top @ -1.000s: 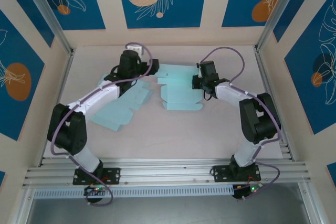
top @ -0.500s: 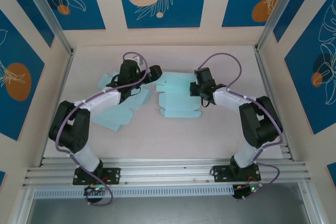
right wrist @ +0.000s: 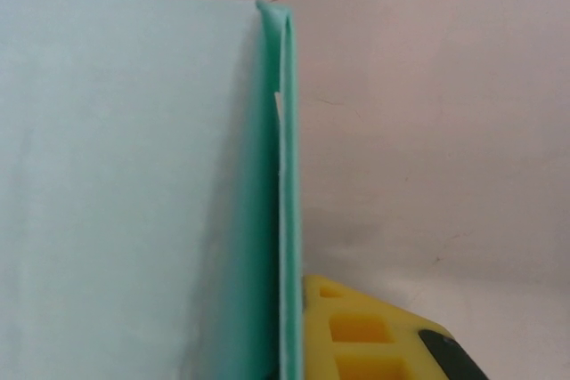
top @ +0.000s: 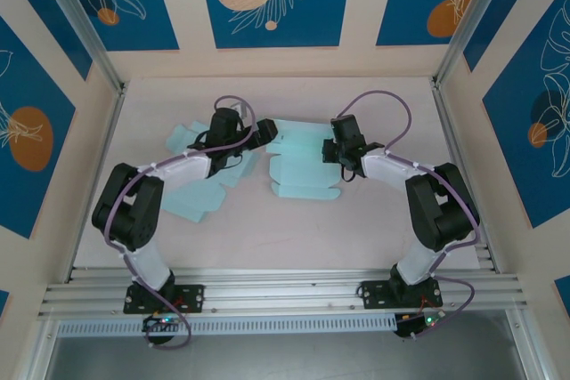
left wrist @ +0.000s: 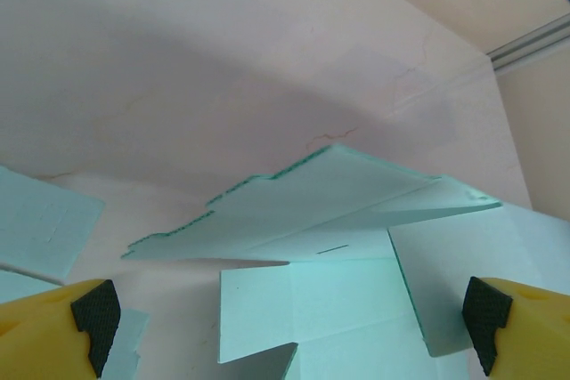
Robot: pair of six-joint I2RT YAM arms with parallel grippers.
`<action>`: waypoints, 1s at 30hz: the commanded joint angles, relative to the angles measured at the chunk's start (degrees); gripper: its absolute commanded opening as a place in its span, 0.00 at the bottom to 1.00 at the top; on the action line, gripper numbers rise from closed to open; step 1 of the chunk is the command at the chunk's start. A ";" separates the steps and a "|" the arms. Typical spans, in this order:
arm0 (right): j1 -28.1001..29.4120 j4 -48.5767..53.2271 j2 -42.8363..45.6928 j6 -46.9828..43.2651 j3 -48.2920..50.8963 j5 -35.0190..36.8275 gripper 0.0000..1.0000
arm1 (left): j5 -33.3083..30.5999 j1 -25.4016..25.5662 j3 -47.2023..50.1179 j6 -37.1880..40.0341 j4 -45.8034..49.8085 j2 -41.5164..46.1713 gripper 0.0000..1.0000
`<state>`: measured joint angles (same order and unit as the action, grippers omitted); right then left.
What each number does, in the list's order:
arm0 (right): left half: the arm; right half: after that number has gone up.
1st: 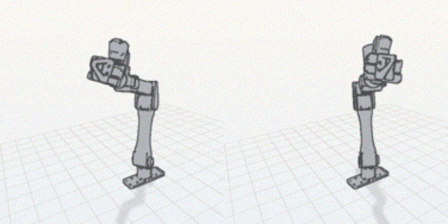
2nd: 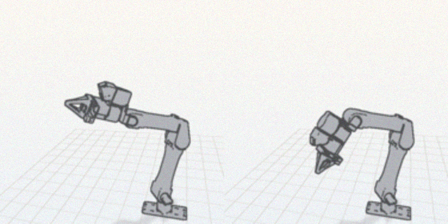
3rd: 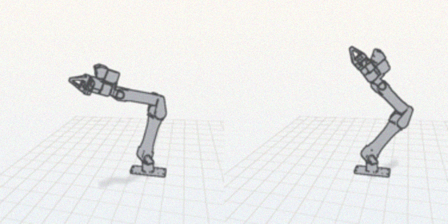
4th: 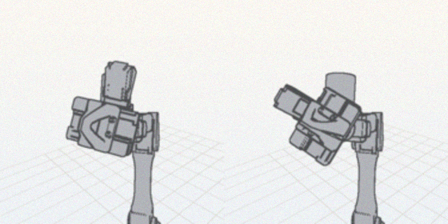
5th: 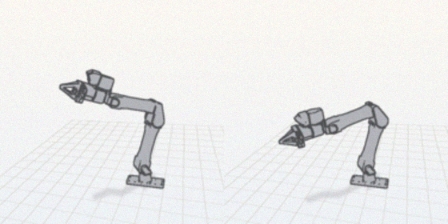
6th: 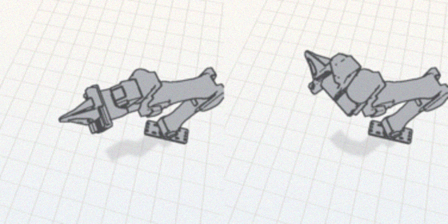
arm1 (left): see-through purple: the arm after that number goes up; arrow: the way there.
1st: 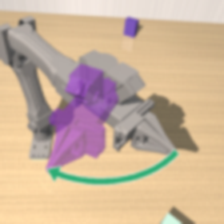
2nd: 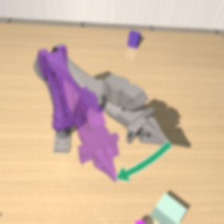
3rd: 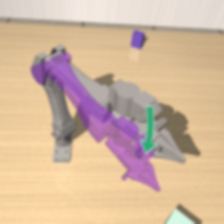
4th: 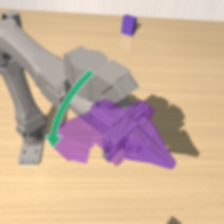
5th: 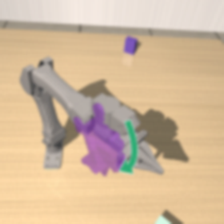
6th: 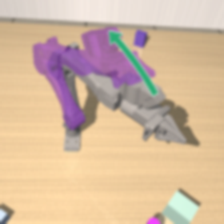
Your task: Fold the paper box
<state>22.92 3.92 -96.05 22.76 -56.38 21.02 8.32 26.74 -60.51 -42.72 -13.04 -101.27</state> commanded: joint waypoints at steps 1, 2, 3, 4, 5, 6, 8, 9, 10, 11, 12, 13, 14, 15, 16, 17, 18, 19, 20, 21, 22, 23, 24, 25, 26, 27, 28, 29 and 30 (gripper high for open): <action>0.54 -0.65 1.40 1.16 0.14 0.43 0.13 | -0.68 0.82 -1.13 0.97 0.80 -2.09 1.00; 0.59 -0.61 1.39 1.21 0.17 0.42 0.13 | -0.59 0.96 -1.39 1.04 0.82 -2.49 1.00; 0.62 -0.50 1.31 1.25 0.13 0.34 0.13 | -0.58 1.11 -1.59 0.97 0.82 -2.82 0.99; 0.64 -0.50 1.30 1.23 0.20 0.25 0.13 | -0.58 1.28 -1.78 0.98 0.61 -3.12 0.98; 0.81 -0.59 1.30 1.22 0.22 0.25 0.13 | -0.63 1.46 -2.00 0.89 0.51 -3.43 0.97; 0.90 -0.62 1.24 1.35 0.22 0.25 0.13 | -0.62 1.63 -2.17 0.77 0.40 -3.70 0.96; 1.25 -0.59 1.13 1.40 0.22 0.32 0.13 | -0.32 1.97 -2.54 0.08 -0.78 -4.23 0.92; 1.42 -0.60 1.04 1.41 0.25 0.34 0.13 | -0.11 2.17 -2.80 -0.39 -1.35 -4.48 0.90; 1.70 -0.64 1.06 1.41 0.26 0.51 0.13 | 0.16 2.44 -3.09 -0.93 -2.07 -4.75 0.88; 1.93 -0.51 0.91 1.49 0.22 0.81 0.13 | 0.37 2.73 -3.40 -1.51 -2.82 -5.04 0.86; 2.08 -0.39 0.86 1.60 0.13 1.07 0.13 | 0.50 3.06 -3.67 -2.06 -3.30 -5.28 0.83; 2.26 -0.23 0.78 1.78 0.09 1.29 0.13 | 0.65 3.56 -4.09 -2.48 -3.82 -5.55 0.80; 2.39 -0.19 0.69 1.91 0.04 1.40 0.13 | 0.66 4.05 -4.55 -2.76 -4.13 -5.89 0.76; 2.61 -0.15 0.65 2.06 0.04 1.52 0.13 | 0.66 4.53 -4.93 -2.96 -4.02 -6.11 0.73; 2.74 -0.16 0.60 2.19 -0.03 1.56 0.13 | 0.48 4.94 -5.19 -3.46 -4.15 -6.39 0.70; 2.82 -0.11 0.47 2.34 -0.13 1.59 0.13 | 0.35 5.19 -5.11 -4.08 -4.57 -6.47 0.66; 2.91 -0.02 0.35 2.38 -0.26 1.66 0.13 | 0.46 5.36 -4.86 -4.69 -5.08 -6.61 0.64; 3.09 0.10 0.15 2.37 -0.44 1.73 0.13 | 0.61 5.39 -4.58 -5.59 -5.67 -6.72 0.62; 3.18 0.23 -0.03 2.39 -0.64 1.87 0.13 | 0.93 5.51 -4.27 -6.32 -6.31 -6.79 0.58; 3.27 0.37 -0.18 2.30 -0.82 1.95 0.13 | 1.16 5.47 -4.09 -6.72 -6.75 -6.83 0.56; 3.45 0.57 -0.45 2.16 -1.13 2.01 0.13 | 1.34 5.51 -4.08 -6.85 -6.93 -6.90 0.55; 3.52 0.66 -0.62 2.11 -1.35 2.20 0.13 | 1.27 5.52 -4.08 -6.80 -6.91 -6.89 0.53; 3.55 0.77 -0.85 2.12 -1.58 2.34 0.13 | 1.31 5.62 -3.88 -7.00 -7.06 -6.85 0.51; 3.55 0.97 -1.13 2.12 -1.79 2.43 0.13 | 1.39 5.58 -3.48 -7.26 -7.62 -6.54 0.51; 3.62 1.08 -1.31 2.24 -1.93 2.58 0.13 | 1.36 5.64 -3.14 -7.21 -7.85 -6.12 0.51; 3.61 1.09 -1.41 2.42 -1.98 2.86 0.13 | 1.02 5.52 -2.95 -6.80 -7.44 -5.38 0.52; 3.63 1.09 -1.51 2.59 -1.98 2.94 0.13 | 0.31 5.51 -2.78 -6.06 -6.36 -4.52 0.55; 3.53 1.08 -1.60 2.83 -1.98 3.01 0.13 | -0.79 5.57 -2.53 -5.15 -4.89 -3.59 0.57; 3.59 0.93 -1.59 2.96 -1.90 3.05 0.13 | -1.91 5.49 -2.35 -4.56 -3.59 -2.81 0.59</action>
<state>25.54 5.23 -97.06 25.17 -56.58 24.08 7.81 31.29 -63.64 -48.82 -17.28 -107.00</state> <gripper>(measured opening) 0.133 0.582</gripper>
